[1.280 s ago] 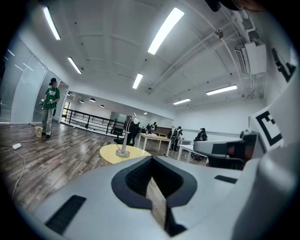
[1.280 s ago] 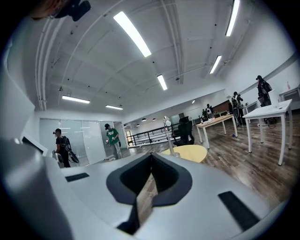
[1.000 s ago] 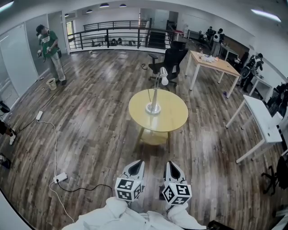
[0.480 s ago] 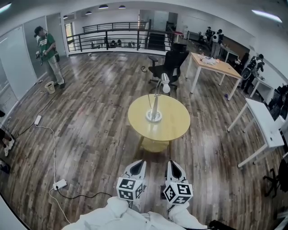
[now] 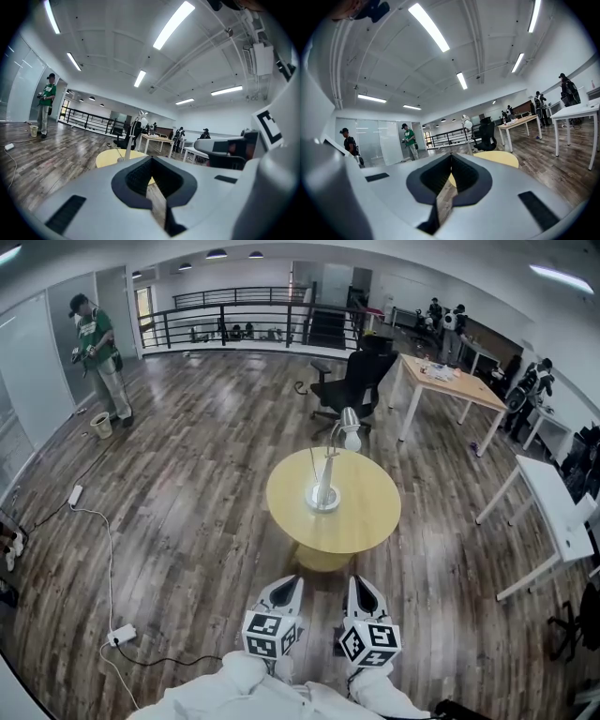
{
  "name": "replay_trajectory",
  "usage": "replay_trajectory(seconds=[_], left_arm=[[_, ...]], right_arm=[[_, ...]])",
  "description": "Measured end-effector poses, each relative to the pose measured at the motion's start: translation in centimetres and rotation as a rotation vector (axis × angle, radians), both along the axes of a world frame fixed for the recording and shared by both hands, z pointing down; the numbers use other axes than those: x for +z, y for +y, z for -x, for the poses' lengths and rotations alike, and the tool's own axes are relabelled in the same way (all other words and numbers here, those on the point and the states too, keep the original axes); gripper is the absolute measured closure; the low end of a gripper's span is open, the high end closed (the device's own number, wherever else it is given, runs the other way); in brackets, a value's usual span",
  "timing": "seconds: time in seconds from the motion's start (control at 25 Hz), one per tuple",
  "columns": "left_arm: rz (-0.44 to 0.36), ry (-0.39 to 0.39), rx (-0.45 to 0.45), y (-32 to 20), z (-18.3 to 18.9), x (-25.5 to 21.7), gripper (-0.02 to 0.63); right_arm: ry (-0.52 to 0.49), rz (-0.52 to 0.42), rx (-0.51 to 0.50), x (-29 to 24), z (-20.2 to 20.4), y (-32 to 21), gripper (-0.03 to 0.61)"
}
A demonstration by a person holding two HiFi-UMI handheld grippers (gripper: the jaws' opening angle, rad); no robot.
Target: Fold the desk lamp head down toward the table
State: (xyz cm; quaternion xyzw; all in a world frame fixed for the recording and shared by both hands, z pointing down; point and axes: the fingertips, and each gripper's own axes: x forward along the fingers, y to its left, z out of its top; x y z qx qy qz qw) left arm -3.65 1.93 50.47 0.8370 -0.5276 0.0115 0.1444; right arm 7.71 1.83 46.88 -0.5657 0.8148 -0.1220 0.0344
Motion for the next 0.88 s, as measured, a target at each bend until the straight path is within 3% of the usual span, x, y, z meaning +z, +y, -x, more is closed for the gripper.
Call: replay_trajectory(seconds=[0.4, 0.88], left_arm=[[-0.019, -0.011, 0.010, -9.3, 2.5, -0.3, 0.615], [0.051, 0.001, -0.004, -16.6, 3.8, 2.4, 0.615]], right_arm=[[-0.020, -0.025, 0.008, -0.8, 2.2, -9.5, 0.566], [-0.025, 0.036, 0.040, 1.0, 2.4, -16.4, 0.566]])
